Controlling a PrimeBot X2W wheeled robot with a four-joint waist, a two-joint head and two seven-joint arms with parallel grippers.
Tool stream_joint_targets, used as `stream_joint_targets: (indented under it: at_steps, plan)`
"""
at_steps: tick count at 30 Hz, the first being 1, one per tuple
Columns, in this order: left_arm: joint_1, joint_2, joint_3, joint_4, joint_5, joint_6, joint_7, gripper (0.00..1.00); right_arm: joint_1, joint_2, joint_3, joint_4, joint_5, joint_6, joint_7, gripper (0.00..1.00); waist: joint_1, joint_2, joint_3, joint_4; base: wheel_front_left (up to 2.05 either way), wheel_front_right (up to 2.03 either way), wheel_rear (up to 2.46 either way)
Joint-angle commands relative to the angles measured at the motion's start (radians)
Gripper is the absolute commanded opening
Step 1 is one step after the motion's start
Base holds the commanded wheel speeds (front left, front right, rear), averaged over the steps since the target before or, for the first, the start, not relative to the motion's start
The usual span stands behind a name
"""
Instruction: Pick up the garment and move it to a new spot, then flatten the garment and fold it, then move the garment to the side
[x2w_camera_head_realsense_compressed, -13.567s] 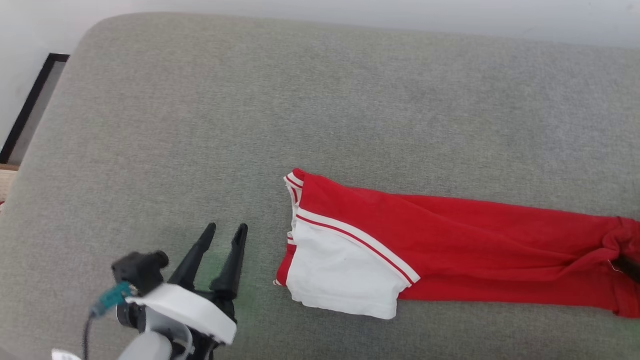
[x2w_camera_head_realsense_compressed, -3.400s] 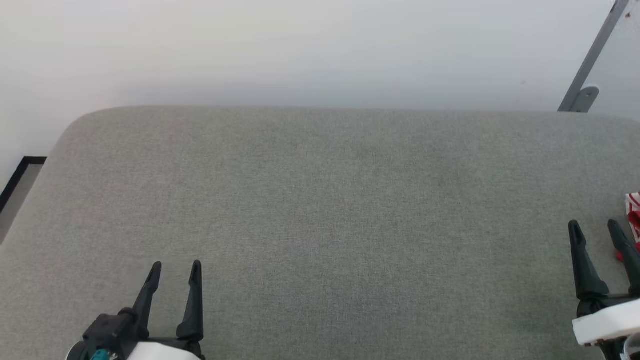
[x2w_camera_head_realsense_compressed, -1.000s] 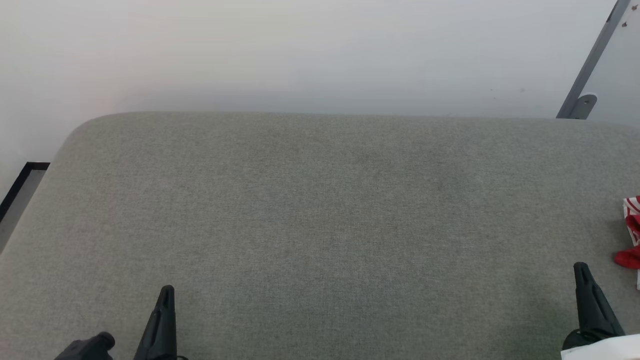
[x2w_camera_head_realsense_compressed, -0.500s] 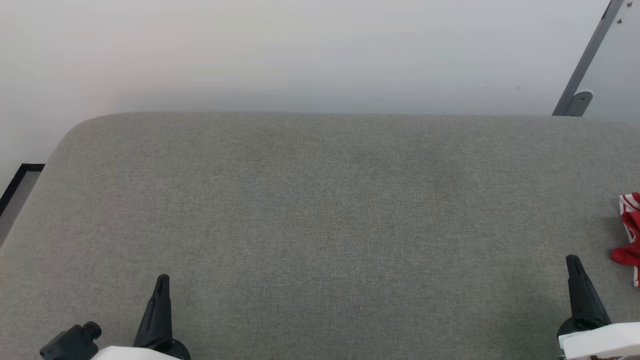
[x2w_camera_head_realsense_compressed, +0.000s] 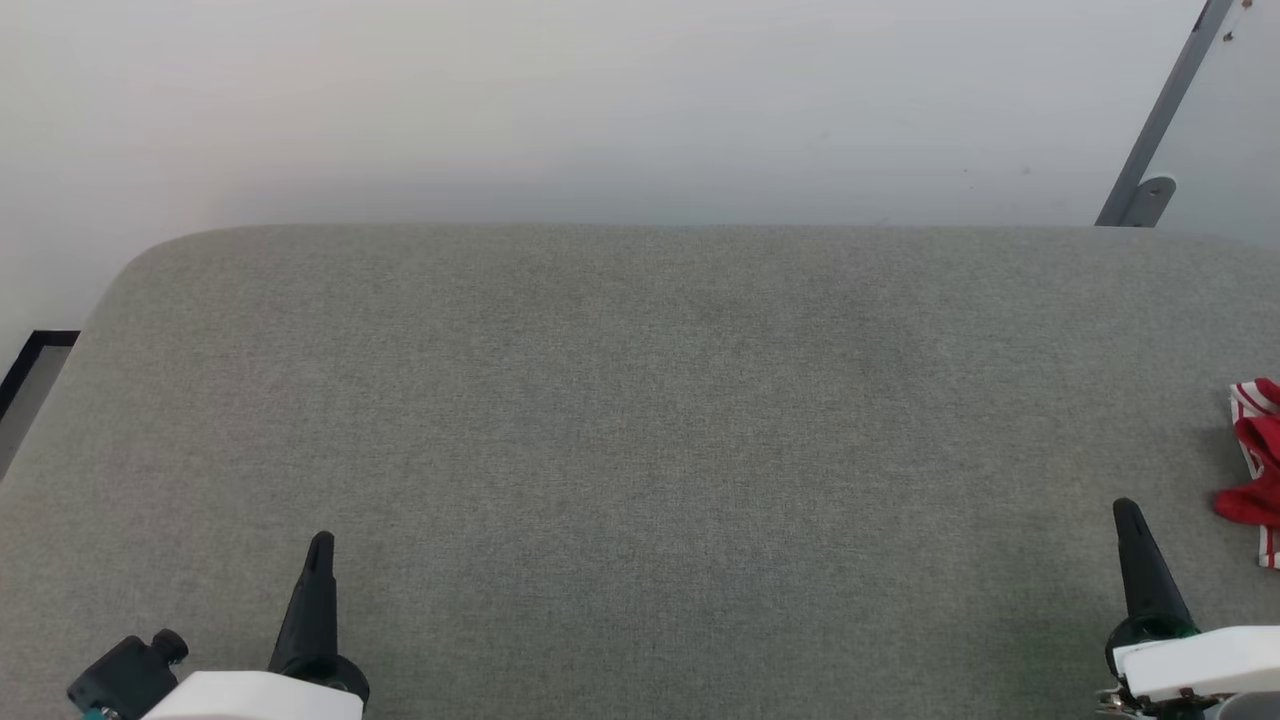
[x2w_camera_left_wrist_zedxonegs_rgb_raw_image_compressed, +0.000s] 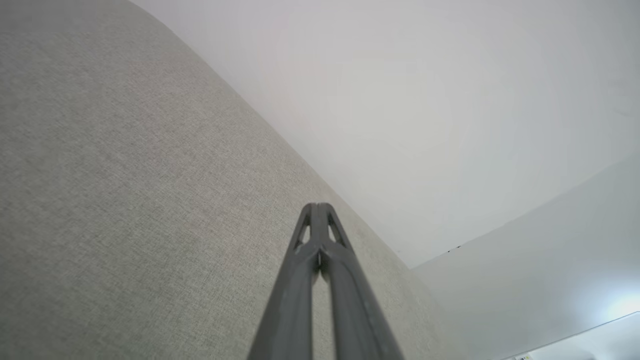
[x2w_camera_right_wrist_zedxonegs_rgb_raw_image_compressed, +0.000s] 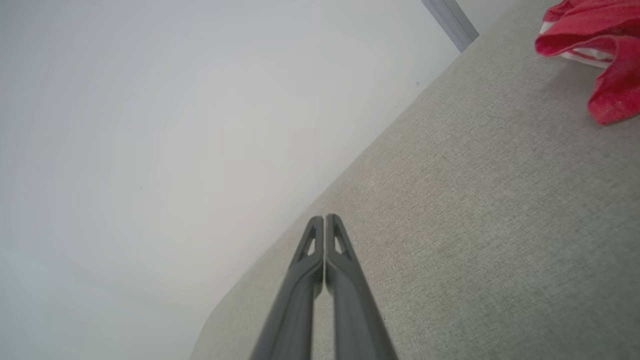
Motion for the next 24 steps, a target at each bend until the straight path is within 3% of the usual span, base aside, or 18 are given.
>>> stream_joint_targets:
  at_steps: [1, 24]
  plan:
    - [-0.027, 0.005, 0.007, -0.005, -0.036, -0.003, 0.007, 0.0, -0.028, 0.0, -0.005, -0.007, 0.027, 0.0, 0.008, 0.0, 0.0, -0.0001, 0.0, -0.001, 0.0, 0.0, 0.0]
    - [-0.078, -0.002, 0.027, 0.031, -0.271, -0.004, 0.07, 0.0, -0.074, 0.038, -0.009, 0.024, 0.215, 0.0, 0.067, 0.0, 0.0, -0.0001, 0.005, -0.017, 0.0, 0.0, 0.0]
